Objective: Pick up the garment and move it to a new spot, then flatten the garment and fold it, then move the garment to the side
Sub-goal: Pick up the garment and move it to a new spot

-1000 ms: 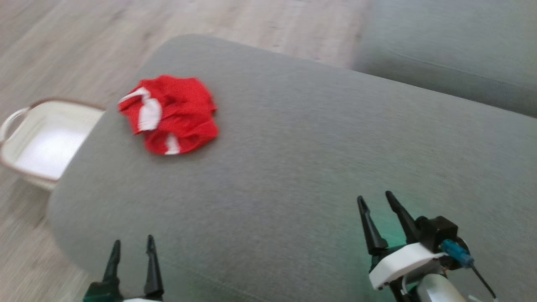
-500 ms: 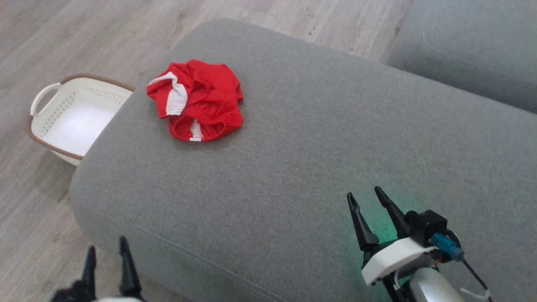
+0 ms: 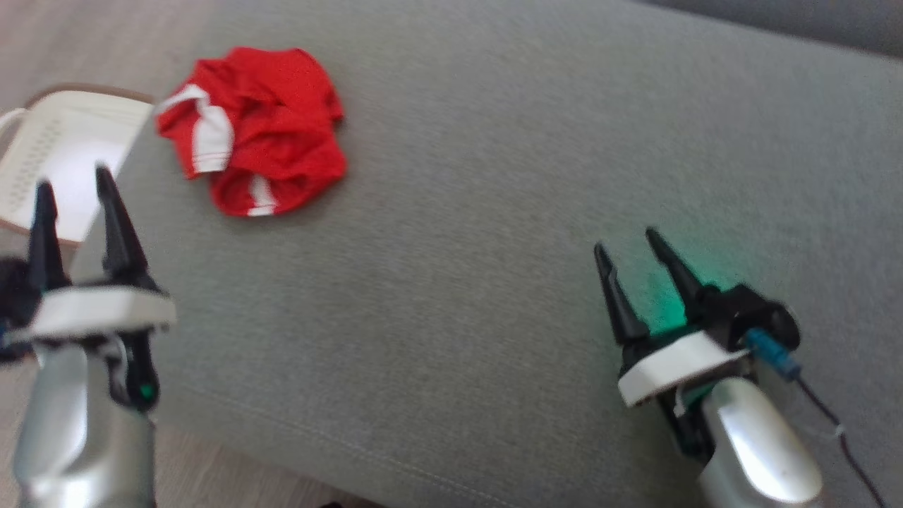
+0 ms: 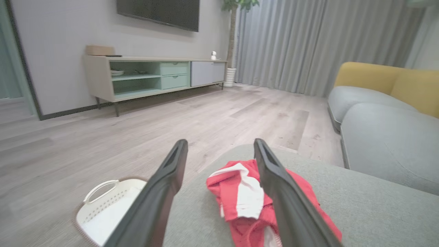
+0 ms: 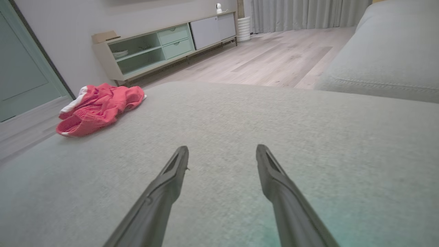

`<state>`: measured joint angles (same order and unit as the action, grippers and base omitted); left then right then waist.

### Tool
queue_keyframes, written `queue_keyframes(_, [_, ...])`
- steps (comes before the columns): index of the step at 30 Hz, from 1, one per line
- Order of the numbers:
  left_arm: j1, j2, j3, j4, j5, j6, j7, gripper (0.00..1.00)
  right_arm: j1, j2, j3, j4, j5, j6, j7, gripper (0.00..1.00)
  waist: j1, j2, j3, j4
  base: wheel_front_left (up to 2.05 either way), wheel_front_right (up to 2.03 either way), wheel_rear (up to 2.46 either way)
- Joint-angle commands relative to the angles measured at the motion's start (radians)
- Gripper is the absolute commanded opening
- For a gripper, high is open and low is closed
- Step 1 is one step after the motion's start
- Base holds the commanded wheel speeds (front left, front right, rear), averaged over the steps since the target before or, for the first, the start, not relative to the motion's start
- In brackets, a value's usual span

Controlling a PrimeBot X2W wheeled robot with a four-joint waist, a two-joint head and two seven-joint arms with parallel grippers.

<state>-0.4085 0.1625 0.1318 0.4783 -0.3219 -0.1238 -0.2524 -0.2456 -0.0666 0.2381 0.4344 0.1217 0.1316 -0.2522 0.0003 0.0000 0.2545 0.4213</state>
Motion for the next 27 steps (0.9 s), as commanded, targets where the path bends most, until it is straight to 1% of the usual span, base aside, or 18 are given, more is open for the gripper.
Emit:
queue_keyframes(1, [-0.061, 0.057, 0.019, -0.003, -0.004, -0.004, -0.009, 1.00, -0.036, -0.007, 0.018, -0.044, -0.007, -0.001, -0.010, 1.00, -0.0003, 0.0000, 0.062, -0.053, 0.00, 0.00, 0.00])
queue_keyframes(6, [-0.188, 0.108, -0.039, 0.120, -0.022, -0.006, -0.008, 1.00, -0.069, -0.028, 0.018, -0.090, -0.018, -0.001, -0.010, 1.00, -0.0003, 0.0000, 0.126, -0.107, 0.00, 0.00, 0.00])
queue_keyframes(10, [-0.262, 0.150, -0.100, 0.236, -0.043, -0.007, 0.013, 1.00, -0.082, -0.050, 0.015, -0.115, -0.020, -0.001, -0.010, 1.00, -0.0003, 0.0000, 0.165, -0.145, 0.00, 0.00, 0.00])
queue_keyframes(13, [-0.296, 0.171, -0.110, 0.326, -0.054, -0.007, 0.035, 1.00, -0.089, -0.059, 0.006, -0.126, -0.019, -0.001, -0.009, 1.00, -0.0003, 0.0000, 0.189, -0.171, 0.00, 0.00, 0.00])
queue_keyframes(16, [-0.325, 0.190, -0.093, 0.419, -0.066, 0.007, 0.040, 1.00, -0.091, -0.065, -0.007, -0.138, -0.020, -0.001, -0.007, 1.00, -0.0003, 0.0000, 0.208, -0.192, 0.00, 0.00, 0.00])
queue_keyframes(19, [-0.343, 0.198, -0.086, 0.495, -0.068, 0.030, 0.033, 1.00, -0.088, -0.070, -0.018, -0.146, -0.019, -0.001, -0.005, 1.00, -0.0003, 0.0000, 0.219, -0.204, 0.00, 0.00, 0.00])
queue_keyframes(24, [-0.369, 0.185, -0.082, 0.591, -0.091, 0.023, 0.029, 1.00, -0.083, -0.073, -0.028, -0.152, -0.018, -0.001, -0.002, 1.00, -0.0003, 0.0000, 0.227, -0.210, 0.00, 0.00, 0.00])
queue_keyframes(26, [-0.380, 0.180, -0.082, 0.616, -0.103, 0.016, 0.028, 0.00, -0.081, -0.072, -0.032, -0.151, -0.017, -0.001, -0.002, 1.00, -0.0003, 0.0000, 0.224, -0.209, 0.00, 0.00, 0.00])
queue_keyframes(27, [-0.386, 0.179, -0.085, 0.624, -0.106, 0.012, 0.026, 0.00, -0.082, -0.071, -0.033, -0.149, -0.017, -0.001, -0.002, 1.00, -0.0003, 0.0000, 0.221, -0.208, 0.00, 0.00, 0.00])
